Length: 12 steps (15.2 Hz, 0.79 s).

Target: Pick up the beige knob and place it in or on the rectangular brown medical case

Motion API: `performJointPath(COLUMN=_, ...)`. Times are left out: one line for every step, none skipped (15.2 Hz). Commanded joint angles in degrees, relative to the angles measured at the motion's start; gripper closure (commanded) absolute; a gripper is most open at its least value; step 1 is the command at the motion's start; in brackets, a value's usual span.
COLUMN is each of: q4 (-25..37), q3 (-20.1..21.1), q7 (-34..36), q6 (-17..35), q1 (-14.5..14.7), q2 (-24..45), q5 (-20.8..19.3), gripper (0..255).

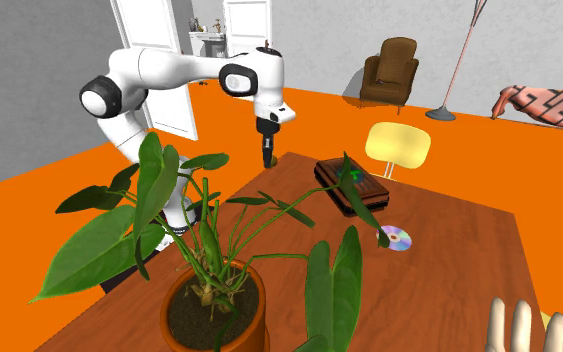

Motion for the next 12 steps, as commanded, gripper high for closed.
performJointPath(q4=3.44, q3=0.99, q7=1.23, q6=0.98, q1=0.37, q2=4.35, q5=0.46, gripper=255)
performJointPath(q4=5.28, q3=1.43, q7=1.77, q6=1.33, q1=0.51, q2=6.50, q5=0.59, gripper=255)
performJointPath(q4=7.19, q3=1.85, q7=2.33, q6=1.60, q1=0.66, q2=8.66, q5=0.69, gripper=255)
performJointPath(q4=9.17, q3=2.26, q7=2.88, q6=1.82, q1=0.80, q2=10.83, q5=0.75, gripper=255)
performJointPath(q4=11.23, q3=2.66, q7=3.44, q6=1.96, q1=0.94, q2=13.01, q5=0.77, gripper=255)
performJointPath(q4=13.37, q3=3.05, q7=4.00, q6=2.04, q1=1.09, q2=15.20, q5=0.76, gripper=255)
performJointPath(q4=15.59, q3=3.43, q7=4.57, q6=2.05, q1=1.23, q2=17.41, q5=0.71, gripper=255)
performJointPath(q4=17.91, q3=3.80, q7=5.14, q6=1.99, q1=1.39, q2=19.63, q5=0.63, gripper=255)
performJointPath(q4=20.31, q3=4.15, q7=5.71, q6=1.85, q1=1.56, q2=21.88, q5=0.51, gripper=255)
performJointPath(q4=22.81, q3=4.49, q7=6.28, q6=1.64, q1=1.74, q2=24.16, q5=0.36, gripper=255)
performJointPath(q4=25.43, q3=4.82, q7=6.86, q6=1.35, q1=1.93, q2=26.47, q5=0.18, gripper=255)
performJointPath(q4=28.16, q3=5.13, q7=7.43, q6=0.98, q1=2.14, q2=28.81, q5=-0.04, gripper=255)
